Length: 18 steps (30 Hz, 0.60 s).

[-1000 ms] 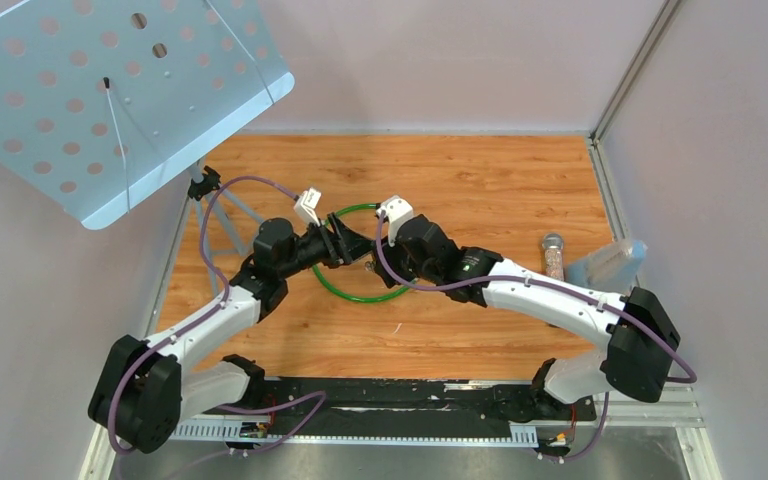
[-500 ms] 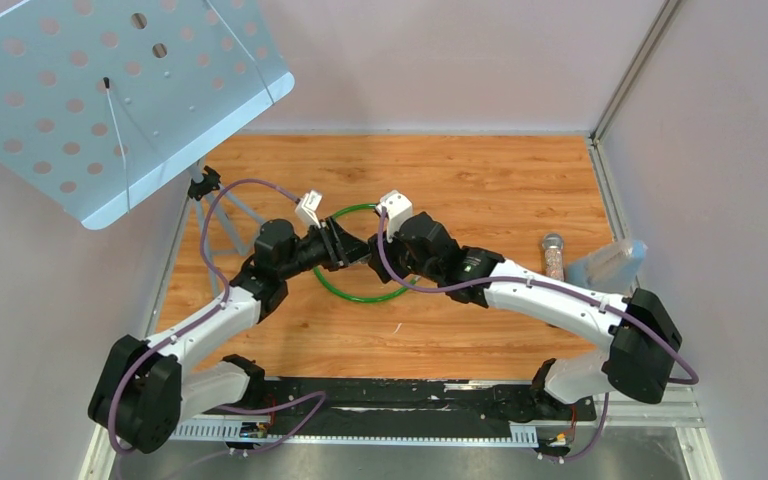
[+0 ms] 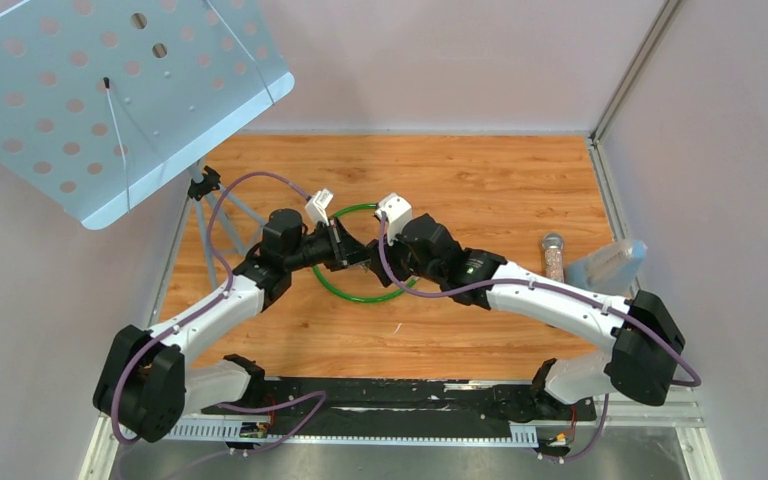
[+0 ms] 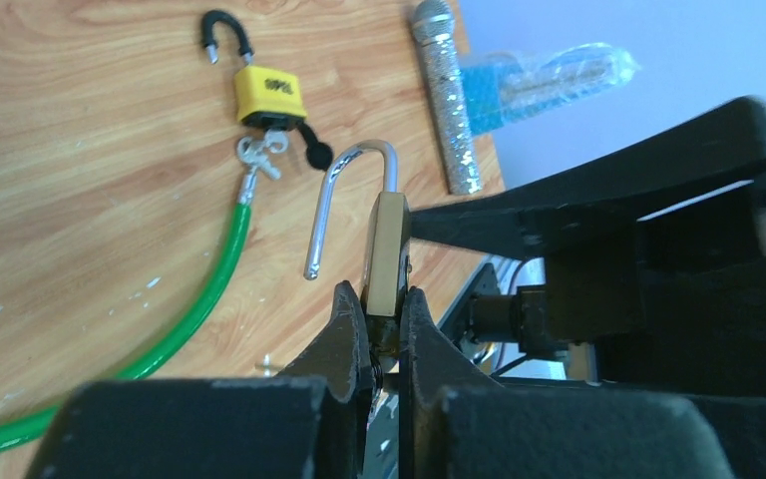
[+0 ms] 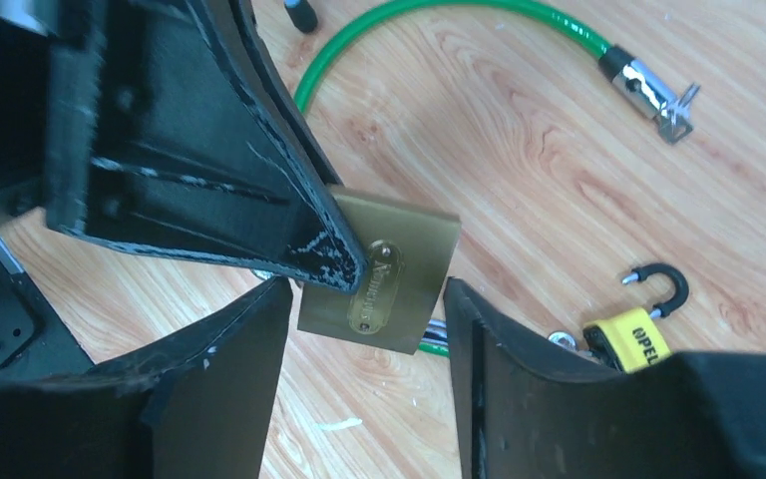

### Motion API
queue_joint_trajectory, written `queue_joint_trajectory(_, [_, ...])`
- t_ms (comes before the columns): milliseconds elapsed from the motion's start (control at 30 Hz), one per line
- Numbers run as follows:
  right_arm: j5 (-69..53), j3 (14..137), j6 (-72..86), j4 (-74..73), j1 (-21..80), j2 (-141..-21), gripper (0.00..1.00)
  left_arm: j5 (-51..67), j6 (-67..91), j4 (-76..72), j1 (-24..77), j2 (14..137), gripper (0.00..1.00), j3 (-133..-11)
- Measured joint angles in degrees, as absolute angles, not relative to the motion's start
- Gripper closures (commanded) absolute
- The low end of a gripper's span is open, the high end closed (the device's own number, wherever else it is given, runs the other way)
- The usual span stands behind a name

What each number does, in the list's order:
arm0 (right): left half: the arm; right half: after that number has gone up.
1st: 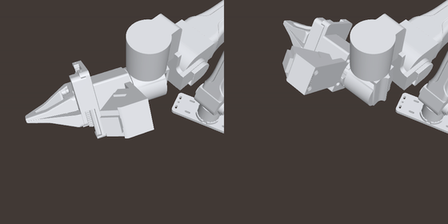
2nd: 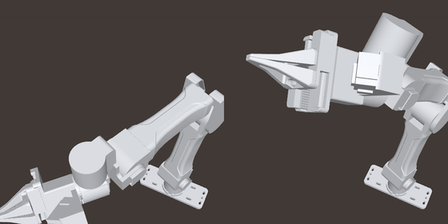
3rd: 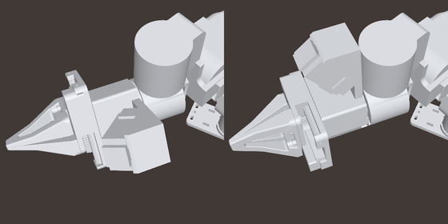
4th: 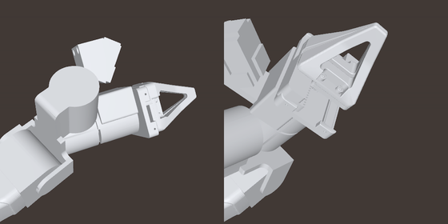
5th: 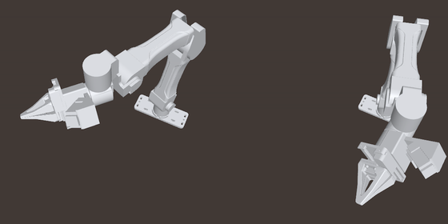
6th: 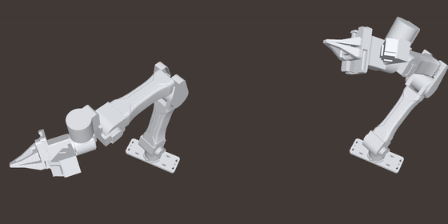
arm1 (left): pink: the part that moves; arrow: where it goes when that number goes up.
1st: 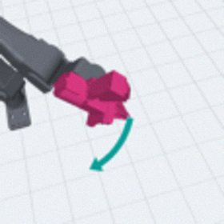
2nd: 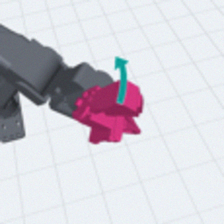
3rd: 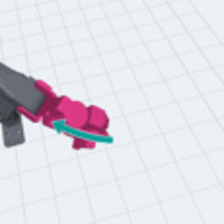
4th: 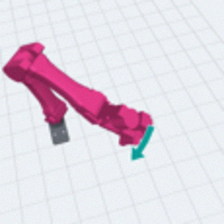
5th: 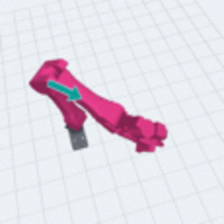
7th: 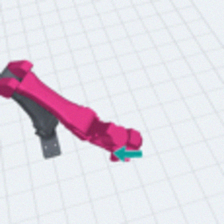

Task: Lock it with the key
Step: Lock the lock.

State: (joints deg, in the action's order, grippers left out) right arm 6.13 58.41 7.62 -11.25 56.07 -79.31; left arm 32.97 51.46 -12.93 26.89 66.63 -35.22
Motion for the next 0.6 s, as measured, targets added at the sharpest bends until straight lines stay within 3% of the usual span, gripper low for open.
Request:
queue_joint_trajectory(67, [6.2, 58.4, 7.5, -10.4, 56.1, -79.2, 0.23, 32.5, 50.8, -11.7, 26.9, 66.6, 1.0, -35.2])
queue_joint_trajectory(133, [6.5, 58.1, 7.6, -9.3, 56.1, -78.5, 0.17, 31.4, 49.9, -9.5, 26.9, 66.6, 1.0, -35.2])
queue_joint_trajectory(400, [7.6, 56.7, 12.4, -13.7, 56.0, -70.1, 0.17, 26.9, 45.8, -6.6, 26.9, 62.8, 1.0, -35.2])
queue_joint_trajectory(600, [5.6, 61.0, 30.0, -21.3, 51.0, -66.1, 0.25, 25.8, 44.0, -5.0, 26.9, 58.9, 1.0, -35.3])
